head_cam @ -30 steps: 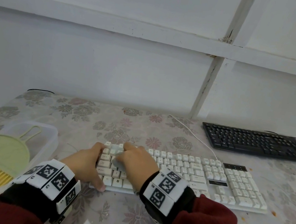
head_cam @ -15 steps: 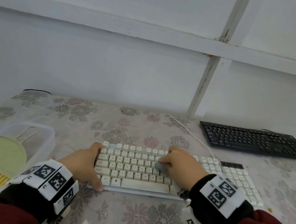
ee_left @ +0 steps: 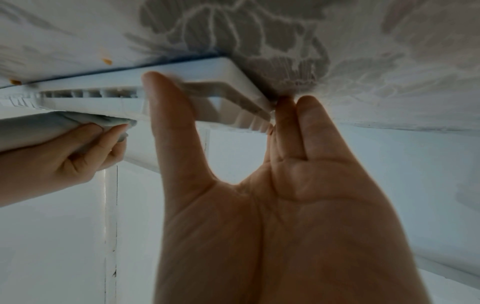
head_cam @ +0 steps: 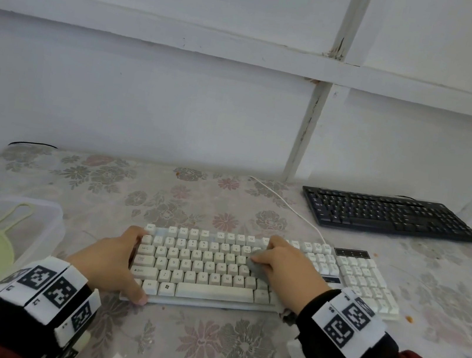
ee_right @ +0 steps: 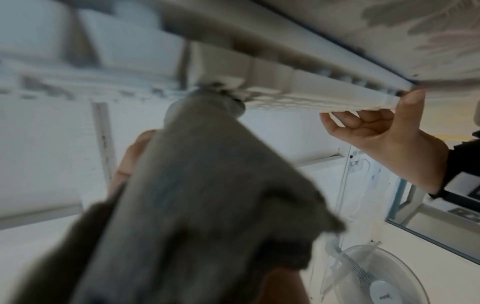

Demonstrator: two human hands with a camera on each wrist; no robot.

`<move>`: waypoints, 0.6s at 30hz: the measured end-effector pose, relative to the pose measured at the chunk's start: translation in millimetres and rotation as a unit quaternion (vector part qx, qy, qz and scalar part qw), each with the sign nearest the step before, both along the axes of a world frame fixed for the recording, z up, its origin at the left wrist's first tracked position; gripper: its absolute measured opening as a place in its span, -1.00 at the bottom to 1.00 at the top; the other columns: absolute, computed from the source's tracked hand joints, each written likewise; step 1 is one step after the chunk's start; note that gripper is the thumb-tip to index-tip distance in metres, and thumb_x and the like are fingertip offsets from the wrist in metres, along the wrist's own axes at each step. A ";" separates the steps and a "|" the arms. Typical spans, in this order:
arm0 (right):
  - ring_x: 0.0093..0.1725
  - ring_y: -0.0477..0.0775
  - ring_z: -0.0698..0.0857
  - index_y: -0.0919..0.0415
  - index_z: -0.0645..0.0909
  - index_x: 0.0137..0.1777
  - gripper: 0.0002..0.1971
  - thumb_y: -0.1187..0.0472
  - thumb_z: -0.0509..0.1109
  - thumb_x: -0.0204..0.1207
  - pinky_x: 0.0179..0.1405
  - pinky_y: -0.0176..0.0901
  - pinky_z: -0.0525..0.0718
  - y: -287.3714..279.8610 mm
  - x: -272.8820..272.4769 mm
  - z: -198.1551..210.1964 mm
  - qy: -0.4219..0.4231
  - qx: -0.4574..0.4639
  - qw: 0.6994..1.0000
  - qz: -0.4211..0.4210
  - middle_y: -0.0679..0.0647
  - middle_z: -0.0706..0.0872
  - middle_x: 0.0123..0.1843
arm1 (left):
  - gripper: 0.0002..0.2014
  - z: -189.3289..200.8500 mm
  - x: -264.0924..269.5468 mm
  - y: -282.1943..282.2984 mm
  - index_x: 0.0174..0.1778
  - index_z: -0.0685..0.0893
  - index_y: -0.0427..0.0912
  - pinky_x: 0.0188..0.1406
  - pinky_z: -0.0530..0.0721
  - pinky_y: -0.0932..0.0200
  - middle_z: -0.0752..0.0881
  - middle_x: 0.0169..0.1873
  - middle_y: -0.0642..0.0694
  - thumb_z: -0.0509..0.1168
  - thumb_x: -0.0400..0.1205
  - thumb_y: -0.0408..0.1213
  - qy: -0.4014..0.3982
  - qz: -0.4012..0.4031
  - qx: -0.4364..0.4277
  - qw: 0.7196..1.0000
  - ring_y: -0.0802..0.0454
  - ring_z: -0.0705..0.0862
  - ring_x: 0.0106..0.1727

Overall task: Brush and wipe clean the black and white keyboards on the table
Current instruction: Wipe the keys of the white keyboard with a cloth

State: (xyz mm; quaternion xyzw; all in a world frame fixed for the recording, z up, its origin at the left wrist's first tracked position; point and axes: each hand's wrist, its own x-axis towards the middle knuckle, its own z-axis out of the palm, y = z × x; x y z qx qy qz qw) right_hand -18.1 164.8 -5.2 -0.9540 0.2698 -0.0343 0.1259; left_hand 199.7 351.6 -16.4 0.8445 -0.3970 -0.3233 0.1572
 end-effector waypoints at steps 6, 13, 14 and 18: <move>-0.08 0.05 0.59 0.19 0.75 0.04 -0.67 0.00 0.22 0.66 -0.29 -0.50 0.37 -11.4 -29.1 8.9 -0.013 0.012 0.999 -0.033 0.13 0.53 0.01 | 0.11 0.5 -1.3 0.5 0.49 0.14 0.05 0.22 0.61 0.16 0.63 0.19 0.12 0.67 0.10 -0.14 0.006 0.007 0.000 1.000 0.12 0.64 0.15; -0.22 -0.09 0.50 0.16 0.77 0.10 -0.70 0.04 0.27 0.64 -0.33 -0.43 0.36 -21.5 -38.1 16.0 -0.008 0.014 0.991 -0.132 0.00 0.42 -0.13 | 0.10 2.5 -3.5 0.9 0.50 0.14 0.04 0.19 0.61 0.21 0.62 0.19 0.13 0.67 0.12 -0.15 -0.004 0.006 0.001 1.000 0.14 0.64 0.14; -0.22 -0.10 0.50 0.17 0.77 0.08 -0.71 0.04 0.27 0.63 -0.31 -0.42 0.36 -20.4 -35.5 19.4 -0.011 0.016 0.990 -0.138 0.00 0.43 -0.12 | 0.10 2.6 -3.7 0.7 0.50 0.14 0.04 0.19 0.61 0.21 0.63 0.18 0.13 0.67 0.12 -0.15 -0.005 0.007 0.002 1.000 0.14 0.64 0.14; -0.21 -0.21 0.46 0.14 0.76 0.01 -0.71 0.00 0.27 0.63 -0.23 -0.49 0.38 8.4 -1.9 26.3 -0.059 0.056 0.995 -0.060 -0.06 0.44 -0.07 | 0.08 3.8 -4.2 -0.1 0.49 0.15 0.05 0.08 0.61 0.28 0.63 0.15 0.14 0.67 0.13 -0.15 -0.008 0.007 0.007 1.000 0.16 0.64 0.09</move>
